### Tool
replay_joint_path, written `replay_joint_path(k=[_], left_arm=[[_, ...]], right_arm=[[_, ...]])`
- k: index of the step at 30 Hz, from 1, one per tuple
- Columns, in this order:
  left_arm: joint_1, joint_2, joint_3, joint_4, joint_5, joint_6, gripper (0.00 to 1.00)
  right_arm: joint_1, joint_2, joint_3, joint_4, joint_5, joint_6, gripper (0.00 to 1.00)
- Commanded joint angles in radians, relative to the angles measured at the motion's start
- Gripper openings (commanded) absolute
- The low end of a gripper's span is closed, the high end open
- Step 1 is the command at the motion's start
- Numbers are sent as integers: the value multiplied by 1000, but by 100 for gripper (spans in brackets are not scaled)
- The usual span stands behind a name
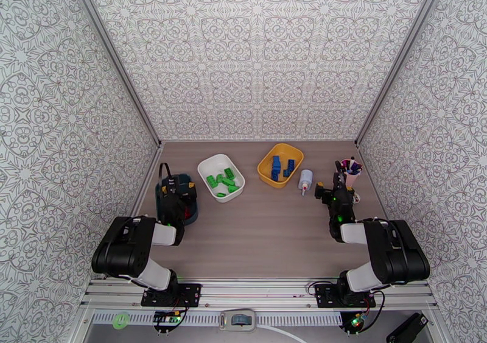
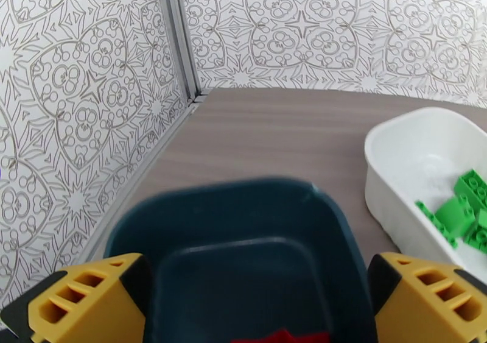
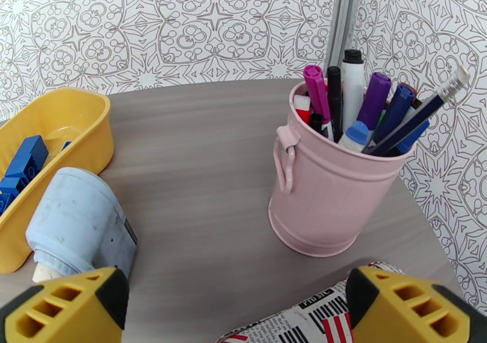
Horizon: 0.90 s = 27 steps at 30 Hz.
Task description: Sort the legos into containers by color
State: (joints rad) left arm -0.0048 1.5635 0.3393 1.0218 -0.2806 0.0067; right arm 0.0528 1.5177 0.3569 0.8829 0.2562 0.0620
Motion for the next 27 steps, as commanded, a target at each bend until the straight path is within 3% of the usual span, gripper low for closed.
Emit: replay_joint_path(k=[1,22,27], left_arm=[[48,-20,27,-97,47,-48,99],[46,-19,27,-95,46,-46,99],[45,-18,30,-96,45,-43,99]], right_arm=[[-2,-2,11,18,-11,-8,99],[0,-3,8,22,-12,-10,99],[-4,12,39,-23,-79,-24,99]])
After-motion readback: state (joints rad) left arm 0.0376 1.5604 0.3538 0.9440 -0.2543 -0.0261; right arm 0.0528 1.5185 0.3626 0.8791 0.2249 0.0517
